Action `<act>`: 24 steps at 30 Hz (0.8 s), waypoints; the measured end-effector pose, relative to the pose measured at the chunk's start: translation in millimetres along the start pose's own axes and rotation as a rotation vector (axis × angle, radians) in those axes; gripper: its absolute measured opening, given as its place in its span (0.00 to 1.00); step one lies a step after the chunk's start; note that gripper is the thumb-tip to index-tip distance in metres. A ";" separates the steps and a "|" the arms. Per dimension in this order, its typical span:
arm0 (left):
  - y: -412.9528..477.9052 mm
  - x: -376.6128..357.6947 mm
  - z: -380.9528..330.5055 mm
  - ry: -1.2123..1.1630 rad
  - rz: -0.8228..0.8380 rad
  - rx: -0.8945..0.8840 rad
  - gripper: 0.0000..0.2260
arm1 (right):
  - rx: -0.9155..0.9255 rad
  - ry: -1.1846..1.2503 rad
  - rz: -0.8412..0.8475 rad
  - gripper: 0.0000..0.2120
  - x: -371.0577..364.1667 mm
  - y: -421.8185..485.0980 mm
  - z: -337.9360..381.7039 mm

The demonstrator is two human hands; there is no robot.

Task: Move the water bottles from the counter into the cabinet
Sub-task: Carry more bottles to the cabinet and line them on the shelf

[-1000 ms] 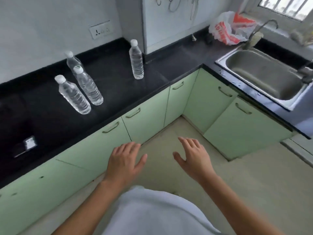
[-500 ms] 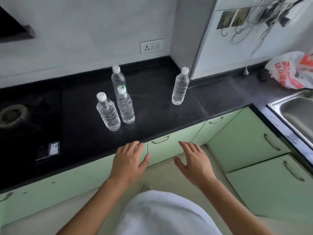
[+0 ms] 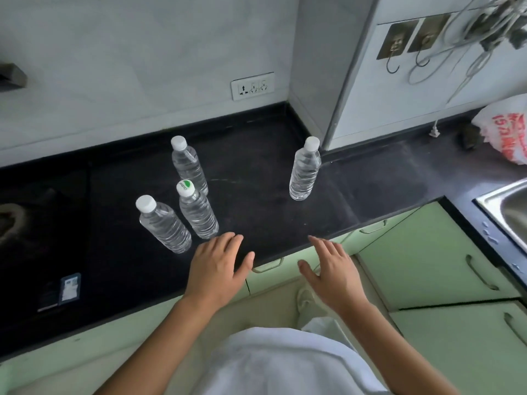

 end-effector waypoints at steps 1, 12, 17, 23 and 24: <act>5.2 -1.9 1.4 0.005 0.007 0.026 0.23 | 0.007 0.015 0.016 0.29 0.6 14.4 -0.9; 28.1 -10.0 7.0 -0.181 -0.080 0.604 0.21 | -0.104 0.420 0.197 0.25 18.6 177.8 -17.0; 26.7 -10.2 1.6 -0.273 -0.209 0.843 0.14 | -0.080 0.549 0.303 0.31 9.9 220.9 -14.1; 26.0 -13.5 -1.7 -0.323 -0.391 1.017 0.12 | -0.023 0.586 0.417 0.27 0.4 243.0 -3.9; 25.1 -14.2 -2.1 -0.333 -0.433 1.042 0.12 | -0.022 0.586 0.420 0.25 -0.4 243.1 -2.6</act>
Point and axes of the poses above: each hand's wrist, its own y-axis towards the middle knuckle, its own x-axis out of the back of the hand, z = x × y, the point moved 5 cm from there along y, towards the middle knuckle, and after that the axes turned 14 degrees about -x, right-handed, at the moved point
